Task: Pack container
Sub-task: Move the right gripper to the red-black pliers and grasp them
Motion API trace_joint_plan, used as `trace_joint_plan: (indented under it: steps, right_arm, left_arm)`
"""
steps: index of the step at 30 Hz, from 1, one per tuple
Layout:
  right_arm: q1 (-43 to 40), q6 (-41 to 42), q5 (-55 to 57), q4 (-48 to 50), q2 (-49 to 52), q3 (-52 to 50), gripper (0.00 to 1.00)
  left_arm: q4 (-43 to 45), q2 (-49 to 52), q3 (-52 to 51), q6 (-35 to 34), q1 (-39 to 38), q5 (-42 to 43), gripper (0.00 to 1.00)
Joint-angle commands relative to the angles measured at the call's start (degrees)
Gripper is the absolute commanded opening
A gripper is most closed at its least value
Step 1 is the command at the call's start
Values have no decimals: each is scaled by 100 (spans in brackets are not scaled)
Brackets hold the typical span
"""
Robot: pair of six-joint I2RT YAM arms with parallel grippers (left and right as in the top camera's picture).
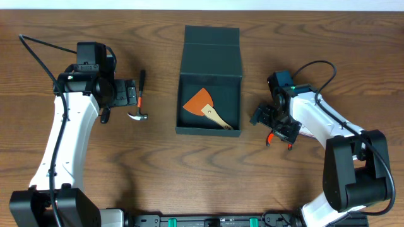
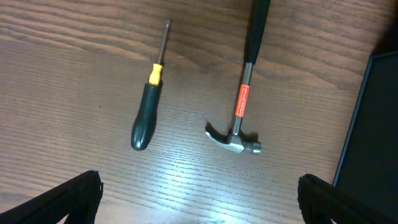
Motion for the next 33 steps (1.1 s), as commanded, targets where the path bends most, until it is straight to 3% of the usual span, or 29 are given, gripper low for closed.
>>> trace_joint_plan:
  steps: [1, 17, 33]
  right_arm:
    - [-44, -188, -20, 63, 15, -7, 99]
    - [-42, 439, 160, -2, 61, -11, 99]
    - [-44, 433, 236, 94, 280, -101, 99]
  left_arm:
    - [-31, 7, 144, -7, -17, -31, 99]
    - [-31, 7, 144, -4, -17, -31, 99]
    - [-28, 7, 144, -4, -17, -31, 99]
